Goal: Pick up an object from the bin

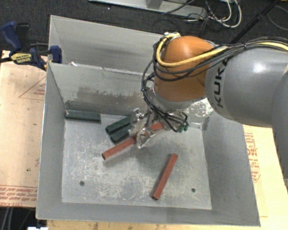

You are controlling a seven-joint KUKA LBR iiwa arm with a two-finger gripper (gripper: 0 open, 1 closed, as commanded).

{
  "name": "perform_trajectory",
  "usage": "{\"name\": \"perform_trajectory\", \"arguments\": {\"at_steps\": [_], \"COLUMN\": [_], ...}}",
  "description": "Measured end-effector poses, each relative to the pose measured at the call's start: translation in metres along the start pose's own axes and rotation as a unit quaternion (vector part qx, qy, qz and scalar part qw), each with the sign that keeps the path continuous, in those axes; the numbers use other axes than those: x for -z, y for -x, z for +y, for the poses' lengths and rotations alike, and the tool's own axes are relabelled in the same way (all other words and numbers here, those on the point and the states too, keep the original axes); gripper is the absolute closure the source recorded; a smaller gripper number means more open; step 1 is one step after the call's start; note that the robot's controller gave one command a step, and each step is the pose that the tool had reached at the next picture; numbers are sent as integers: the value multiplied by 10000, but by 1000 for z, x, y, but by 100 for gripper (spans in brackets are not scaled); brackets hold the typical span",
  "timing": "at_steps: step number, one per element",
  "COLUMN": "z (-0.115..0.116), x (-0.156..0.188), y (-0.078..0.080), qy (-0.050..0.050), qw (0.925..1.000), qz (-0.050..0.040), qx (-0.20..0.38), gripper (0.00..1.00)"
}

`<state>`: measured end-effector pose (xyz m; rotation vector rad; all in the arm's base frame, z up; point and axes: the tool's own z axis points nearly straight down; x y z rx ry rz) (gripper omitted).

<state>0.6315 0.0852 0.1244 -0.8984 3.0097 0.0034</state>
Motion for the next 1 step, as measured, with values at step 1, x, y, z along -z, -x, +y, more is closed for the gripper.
{"name": "perform_trajectory", "arguments": {"at_steps": [1], "z": [3], "x": [106], "y": [4], "qy": [-8], "qw": [9996], "qz": [-14], "qx": [298], "gripper": [100]}}
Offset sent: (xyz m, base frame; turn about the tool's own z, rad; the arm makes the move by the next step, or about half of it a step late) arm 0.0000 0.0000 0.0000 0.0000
